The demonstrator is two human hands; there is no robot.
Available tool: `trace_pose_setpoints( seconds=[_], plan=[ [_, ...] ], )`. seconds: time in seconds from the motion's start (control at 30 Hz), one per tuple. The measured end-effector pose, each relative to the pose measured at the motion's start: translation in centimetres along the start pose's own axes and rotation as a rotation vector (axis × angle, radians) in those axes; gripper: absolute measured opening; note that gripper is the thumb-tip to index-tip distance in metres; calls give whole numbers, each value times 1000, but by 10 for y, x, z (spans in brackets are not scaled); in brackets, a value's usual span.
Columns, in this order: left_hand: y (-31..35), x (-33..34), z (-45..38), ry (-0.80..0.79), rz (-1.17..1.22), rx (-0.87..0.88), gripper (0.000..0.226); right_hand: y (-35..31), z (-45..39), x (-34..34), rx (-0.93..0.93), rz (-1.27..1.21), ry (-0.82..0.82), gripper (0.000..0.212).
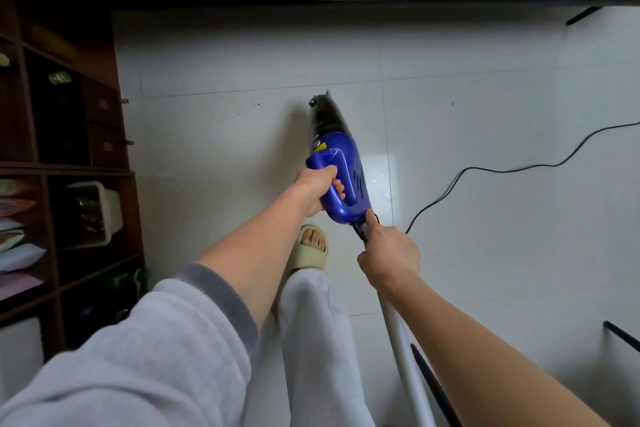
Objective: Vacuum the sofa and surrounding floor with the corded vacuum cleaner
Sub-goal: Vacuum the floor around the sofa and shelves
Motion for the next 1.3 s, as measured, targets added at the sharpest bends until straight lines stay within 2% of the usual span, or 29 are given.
trace_pose_setpoints(
  seconds=[0.27,0.53,0.73,1.2,1.3],
  plan=[
    [-22,-63,1,44,113,-49,9,-43,13,19,-93,126,9,72],
    [-29,-127,2,100,186,-54,5,-98,29,29,-169,185,39,68],
    [-37,-165,3,120,250,-65,12,-129,44,35,-200,226,58,63],
    [-42,-217,4,139,250,-76,7,-177,63,45,-231,282,47,67],
    [-41,-213,3,164,190,-54,26,-175,61,43,-217,271,5,67]
  ],
)
Point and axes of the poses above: each hand's wrist, its own z-axis away from the middle knuckle, its own x-axis out of the palm, y = z × x, the point moved 4 cm from there along -z, towards the middle knuckle, and after that the axes turned 9 degrees about x, right-handed, at the moved point
